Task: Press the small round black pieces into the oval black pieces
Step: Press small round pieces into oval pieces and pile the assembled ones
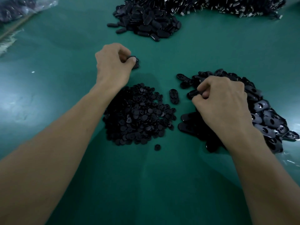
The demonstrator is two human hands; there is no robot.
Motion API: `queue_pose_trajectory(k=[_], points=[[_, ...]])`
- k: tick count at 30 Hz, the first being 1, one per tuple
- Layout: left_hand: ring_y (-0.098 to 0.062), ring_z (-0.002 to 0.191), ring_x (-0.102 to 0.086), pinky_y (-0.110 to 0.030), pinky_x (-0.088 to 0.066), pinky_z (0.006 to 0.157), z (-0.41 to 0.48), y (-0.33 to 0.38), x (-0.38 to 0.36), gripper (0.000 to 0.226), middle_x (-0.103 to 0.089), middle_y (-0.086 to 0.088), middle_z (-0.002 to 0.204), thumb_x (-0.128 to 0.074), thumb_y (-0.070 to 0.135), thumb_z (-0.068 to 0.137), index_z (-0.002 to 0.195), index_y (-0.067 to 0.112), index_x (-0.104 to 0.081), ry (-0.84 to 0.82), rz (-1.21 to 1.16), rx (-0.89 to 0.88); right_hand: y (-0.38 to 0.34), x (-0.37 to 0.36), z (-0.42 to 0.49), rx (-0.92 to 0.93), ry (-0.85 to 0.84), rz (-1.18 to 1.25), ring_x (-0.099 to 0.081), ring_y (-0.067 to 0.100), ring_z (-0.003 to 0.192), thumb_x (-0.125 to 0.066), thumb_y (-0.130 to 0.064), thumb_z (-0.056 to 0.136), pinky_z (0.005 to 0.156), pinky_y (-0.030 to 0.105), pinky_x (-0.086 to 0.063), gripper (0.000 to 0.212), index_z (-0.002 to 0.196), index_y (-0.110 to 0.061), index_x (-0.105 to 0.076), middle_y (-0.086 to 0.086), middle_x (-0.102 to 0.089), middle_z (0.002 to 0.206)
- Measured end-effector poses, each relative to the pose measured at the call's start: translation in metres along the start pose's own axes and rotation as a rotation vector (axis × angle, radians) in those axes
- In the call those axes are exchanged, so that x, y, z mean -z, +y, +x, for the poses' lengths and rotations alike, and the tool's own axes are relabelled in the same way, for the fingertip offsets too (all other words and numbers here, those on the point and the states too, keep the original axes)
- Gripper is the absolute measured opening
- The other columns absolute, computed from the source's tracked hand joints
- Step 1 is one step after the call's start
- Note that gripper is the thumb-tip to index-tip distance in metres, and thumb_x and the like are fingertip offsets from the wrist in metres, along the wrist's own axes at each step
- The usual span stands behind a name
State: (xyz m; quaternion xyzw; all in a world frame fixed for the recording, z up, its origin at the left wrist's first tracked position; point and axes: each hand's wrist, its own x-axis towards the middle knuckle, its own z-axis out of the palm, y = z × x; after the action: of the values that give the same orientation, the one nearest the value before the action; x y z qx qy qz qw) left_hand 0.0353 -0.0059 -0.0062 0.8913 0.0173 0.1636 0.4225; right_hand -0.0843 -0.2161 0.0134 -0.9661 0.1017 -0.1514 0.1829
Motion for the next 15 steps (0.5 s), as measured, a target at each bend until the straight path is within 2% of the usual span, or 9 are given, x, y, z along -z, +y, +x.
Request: queue_pose_trajectory(k=[1,4,8,10,13,15], points=[[0.004,0.079,-0.06,-0.007,-0.048,0.078,-0.006,0.005,0.0,0.003,-0.066,0.015,0.084,-0.071,0.025,0.092,0.091,0.027,-0.07,-0.01,-0.015,-0.021,0.0,0.0,0.0,0.002,0.004,-0.004,-0.064,0.025,0.088,-0.063,-0.016,0.089,0.083,0.038,-0.053,0.018,0.103,-0.013,-0.073,0.004,-0.069,0.088],[0.011,0.062,-0.057,-0.002,-0.042,0.062,-0.022,0.016,-0.001,0.012,-0.063,0.019,0.071,-0.07,0.021,0.09,0.08,0.028,-0.07,-0.045,-0.061,-0.075,-0.001,-0.001,-0.001,0.011,0.013,-0.034,-0.063,0.029,0.098,-0.065,-0.027,0.092,0.089,0.046,-0.052,0.023,0.111,-0.015,-0.072,0.007,-0.069,0.099],[0.01,0.064,-0.058,-0.006,-0.045,0.068,-0.041,0.024,0.001,0.014,-0.065,0.018,0.071,-0.072,0.023,0.089,0.078,0.031,-0.069,-0.072,-0.123,-0.129,-0.001,-0.002,-0.001,-0.02,-0.077,-0.189,-0.054,0.039,0.115,-0.064,-0.04,0.093,0.097,0.049,-0.044,0.041,0.126,-0.016,-0.066,0.016,-0.061,0.119],[0.007,0.066,-0.059,-0.01,-0.046,0.071,-0.049,0.024,0.002,0.014,-0.067,0.017,0.072,-0.073,0.023,0.088,0.078,0.032,-0.069,-0.062,-0.156,-0.146,-0.001,-0.002,-0.001,-0.032,-0.097,-0.234,-0.052,0.04,0.115,-0.063,-0.04,0.095,0.095,0.048,-0.044,0.038,0.122,-0.013,-0.067,0.017,-0.061,0.117],[0.006,0.063,-0.058,-0.008,-0.044,0.063,-0.058,0.024,0.005,0.017,-0.067,0.017,0.07,-0.074,0.02,0.087,0.076,0.033,-0.069,-0.052,-0.2,-0.167,-0.002,-0.003,-0.002,-0.029,-0.097,-0.229,-0.054,0.039,0.109,-0.06,-0.031,0.095,0.092,0.048,-0.044,0.027,0.11,-0.01,-0.068,0.014,-0.06,0.109],[0.006,0.058,-0.056,-0.007,-0.042,0.058,-0.063,0.022,0.007,0.018,-0.065,0.016,0.065,-0.075,0.019,0.086,0.075,0.033,-0.069,-0.049,-0.215,-0.176,-0.003,-0.003,-0.002,-0.026,-0.092,-0.2,-0.054,0.037,0.107,-0.059,-0.024,0.094,0.091,0.047,-0.044,0.021,0.109,-0.012,-0.067,0.009,-0.056,0.103]])
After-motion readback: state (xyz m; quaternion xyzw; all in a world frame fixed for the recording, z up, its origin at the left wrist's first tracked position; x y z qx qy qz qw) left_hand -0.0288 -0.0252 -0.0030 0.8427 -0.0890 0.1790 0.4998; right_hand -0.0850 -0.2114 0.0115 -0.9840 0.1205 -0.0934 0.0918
